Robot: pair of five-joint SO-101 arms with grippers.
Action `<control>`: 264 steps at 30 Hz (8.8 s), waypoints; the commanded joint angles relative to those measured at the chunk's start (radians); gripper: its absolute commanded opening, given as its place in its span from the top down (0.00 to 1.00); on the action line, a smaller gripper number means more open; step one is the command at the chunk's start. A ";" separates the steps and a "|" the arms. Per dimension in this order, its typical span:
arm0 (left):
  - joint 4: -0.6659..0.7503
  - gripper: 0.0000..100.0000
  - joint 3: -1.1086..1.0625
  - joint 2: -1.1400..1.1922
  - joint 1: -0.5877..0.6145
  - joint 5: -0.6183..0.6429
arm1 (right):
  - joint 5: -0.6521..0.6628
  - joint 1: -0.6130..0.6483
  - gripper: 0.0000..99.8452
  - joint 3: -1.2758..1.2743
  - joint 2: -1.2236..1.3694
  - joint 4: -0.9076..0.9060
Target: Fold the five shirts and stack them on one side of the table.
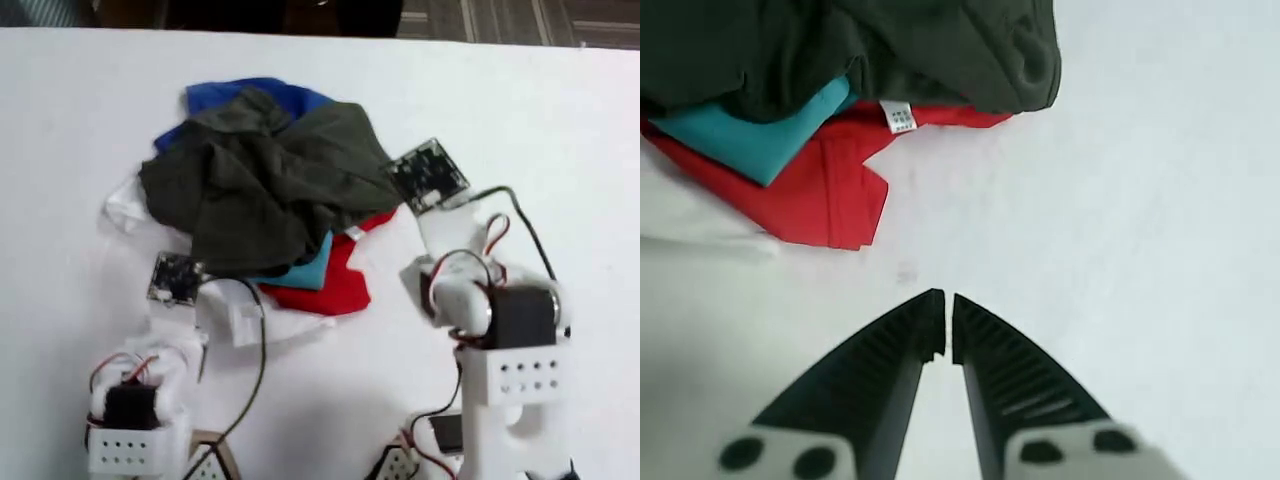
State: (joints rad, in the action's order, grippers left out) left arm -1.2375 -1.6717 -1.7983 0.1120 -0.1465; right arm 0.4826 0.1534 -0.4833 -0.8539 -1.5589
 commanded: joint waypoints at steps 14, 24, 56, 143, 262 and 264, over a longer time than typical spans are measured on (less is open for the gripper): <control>0.453 0.87 0.015 -0.026 0.207 -0.394 | 0.006 -0.005 0.98 -0.210 0.016 0.073; 0.516 0.81 0.140 -0.021 0.123 -0.414 | 0.006 0.001 0.98 -0.264 0.016 0.074; -0.015 0.65 1.563 1.718 -0.126 0.387 | 0.006 -0.002 0.98 -0.265 0.016 0.071; -0.456 0.67 1.495 1.562 0.043 -0.126 | -0.080 0.001 0.77 -0.632 0.015 0.733; -0.539 0.70 2.101 1.651 0.766 -0.190 | -0.199 0.576 0.93 0.015 0.895 0.665; -0.539 0.70 2.078 1.651 0.766 -0.190 | -0.207 0.490 0.96 0.054 0.885 0.657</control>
State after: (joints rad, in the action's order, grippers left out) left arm -1.7699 0.4212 -0.1089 0.8915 -0.3353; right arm 0.2785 0.7564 -0.5002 0.0407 -0.9022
